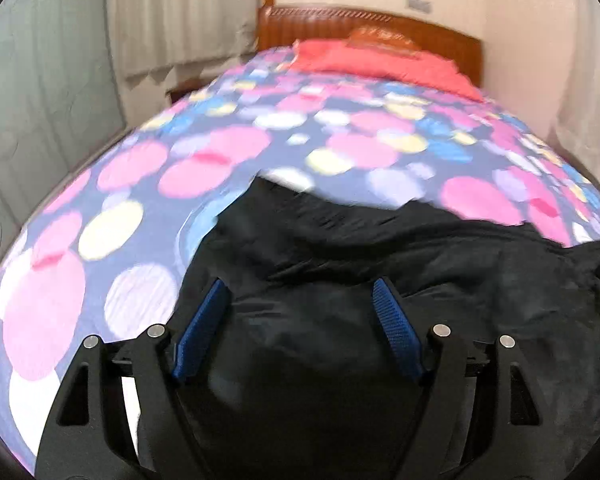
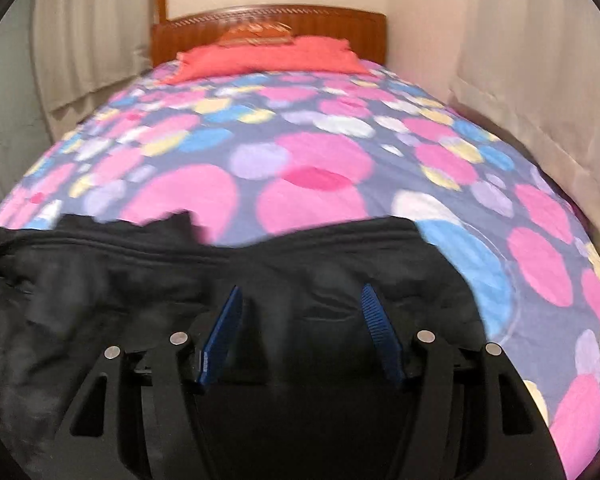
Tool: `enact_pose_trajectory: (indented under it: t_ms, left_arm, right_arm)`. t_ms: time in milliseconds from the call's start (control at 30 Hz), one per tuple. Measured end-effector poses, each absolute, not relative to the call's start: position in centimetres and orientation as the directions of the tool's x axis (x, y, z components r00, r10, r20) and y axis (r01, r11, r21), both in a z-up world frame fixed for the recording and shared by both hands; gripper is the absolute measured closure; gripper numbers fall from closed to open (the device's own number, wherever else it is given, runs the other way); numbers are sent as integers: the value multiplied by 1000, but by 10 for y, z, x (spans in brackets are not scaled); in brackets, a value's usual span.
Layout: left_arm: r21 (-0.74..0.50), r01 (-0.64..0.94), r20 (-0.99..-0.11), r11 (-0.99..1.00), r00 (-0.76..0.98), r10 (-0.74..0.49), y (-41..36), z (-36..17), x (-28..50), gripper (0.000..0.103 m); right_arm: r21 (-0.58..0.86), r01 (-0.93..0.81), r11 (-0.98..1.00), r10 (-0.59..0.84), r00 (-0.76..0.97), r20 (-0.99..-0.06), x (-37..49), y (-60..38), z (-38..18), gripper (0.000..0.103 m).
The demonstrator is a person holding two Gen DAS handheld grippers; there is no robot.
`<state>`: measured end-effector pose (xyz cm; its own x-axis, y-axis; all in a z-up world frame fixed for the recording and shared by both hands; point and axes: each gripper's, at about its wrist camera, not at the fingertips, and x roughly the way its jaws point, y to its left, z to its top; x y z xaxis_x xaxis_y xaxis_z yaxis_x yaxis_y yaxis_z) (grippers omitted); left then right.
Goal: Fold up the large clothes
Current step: 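Lift the jacket's elastic hem with both grippers and carry it over the body, then lay the carried hem onto the jacket and open both grippers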
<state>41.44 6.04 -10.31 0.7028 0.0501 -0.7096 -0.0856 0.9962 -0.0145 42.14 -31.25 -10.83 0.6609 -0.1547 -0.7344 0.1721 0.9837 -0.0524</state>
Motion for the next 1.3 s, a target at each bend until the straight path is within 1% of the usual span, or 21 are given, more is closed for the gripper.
enact_pose_trajectory:
  t_ms: [67,167,233,333,433,500,633,767,900,967,1067,1133,1233,1267,1300]
  left_arm:
    - [-8,-92,-742,996,668,56,63,-117,420,27]
    - [52,-88,-759,995,644,97,56,-136,426,26]
    - [49,-95,-764,994,637,99,55,-142,431,24]
    - [15,-98,-778,995,624,73,59,-152,436,21]
    - [7,-100,-778,995,624,68,60,-156,439,19]
    - [23,-101,-778,995,622,82,58,-155,440,19]
    - [27,-92,-787,995,612,77,59,-140,430,20]
    - [-48,-94,-763,994,646,25,71,-115,390,20]
    - [-133,-166,-736,977,677,15,94,-99,344,19]
    - [-197,-215,-725,957,688,5,108,-97,316,18]
    - [-286,-279,-723,917,690,-16,128,-104,274,18]
    - [-323,-309,-723,895,690,-23,134,-111,254,18]
    - [-444,-321,-719,837,685,-118,137,-128,230,14]
    - [-467,-320,-719,824,680,-143,137,-132,228,11]
    - [-488,-322,-723,811,669,-170,135,-138,229,11]
  right_arm:
    - [-43,188,981,-155,638,-754,424,-321,-121,41]
    - [-51,181,982,-152,605,-781,431,-321,-141,35]
    - [-48,186,981,-152,600,-786,433,-321,-147,34]
    - [0,198,980,-124,612,-781,434,-328,-156,32]
    - [2,204,979,-128,621,-773,432,-326,-157,32]
    - [1,205,979,-129,619,-775,432,-326,-155,32]
    - [15,217,976,-126,621,-774,424,-328,-150,32]
    - [60,228,972,-106,651,-751,387,-333,-130,31]
    - [81,269,960,-127,672,-730,340,-351,-115,29]
    - [89,301,949,-144,668,-730,317,-364,-111,29]
    - [137,348,928,-132,648,-750,288,-386,-112,28]
    - [178,381,907,-115,632,-766,270,-397,-120,28]
    - [242,413,878,-76,620,-781,249,-403,-134,28]
    - [261,420,870,-62,617,-785,247,-402,-139,28]
    - [290,426,857,-41,617,-786,244,-402,-144,27]
